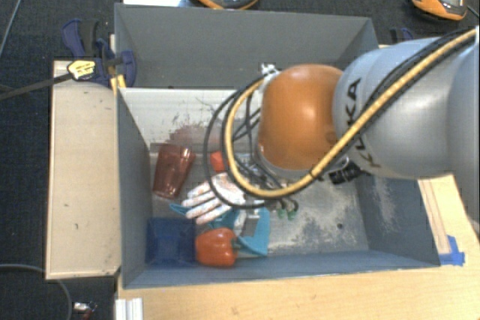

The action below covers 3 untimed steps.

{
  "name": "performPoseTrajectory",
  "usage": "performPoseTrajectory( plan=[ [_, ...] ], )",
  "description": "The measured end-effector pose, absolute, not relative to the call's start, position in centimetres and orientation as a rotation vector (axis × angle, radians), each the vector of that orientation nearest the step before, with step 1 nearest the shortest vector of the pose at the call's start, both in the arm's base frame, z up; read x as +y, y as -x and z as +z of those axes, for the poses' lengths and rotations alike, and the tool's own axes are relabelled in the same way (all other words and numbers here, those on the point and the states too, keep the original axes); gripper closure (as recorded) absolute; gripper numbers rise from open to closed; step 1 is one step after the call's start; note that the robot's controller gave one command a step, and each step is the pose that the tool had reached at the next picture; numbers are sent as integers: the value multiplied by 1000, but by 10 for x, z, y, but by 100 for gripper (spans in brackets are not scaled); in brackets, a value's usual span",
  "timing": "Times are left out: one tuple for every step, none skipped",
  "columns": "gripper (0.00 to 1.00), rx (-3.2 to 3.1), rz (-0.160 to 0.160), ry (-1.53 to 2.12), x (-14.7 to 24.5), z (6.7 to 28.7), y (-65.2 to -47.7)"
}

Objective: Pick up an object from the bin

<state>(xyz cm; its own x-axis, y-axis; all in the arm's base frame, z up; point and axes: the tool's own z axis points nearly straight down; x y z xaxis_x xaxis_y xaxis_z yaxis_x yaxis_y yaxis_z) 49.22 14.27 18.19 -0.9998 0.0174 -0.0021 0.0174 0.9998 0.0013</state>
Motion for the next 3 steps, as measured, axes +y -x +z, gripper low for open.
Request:
performPoseTrajectory(
  plan=[
    [0,3139,2,-29,143,182,-492],
    [0,3136,3,-178,118,85,-500],
    [0,3109,7,290,133,117,-542]
  ],
)
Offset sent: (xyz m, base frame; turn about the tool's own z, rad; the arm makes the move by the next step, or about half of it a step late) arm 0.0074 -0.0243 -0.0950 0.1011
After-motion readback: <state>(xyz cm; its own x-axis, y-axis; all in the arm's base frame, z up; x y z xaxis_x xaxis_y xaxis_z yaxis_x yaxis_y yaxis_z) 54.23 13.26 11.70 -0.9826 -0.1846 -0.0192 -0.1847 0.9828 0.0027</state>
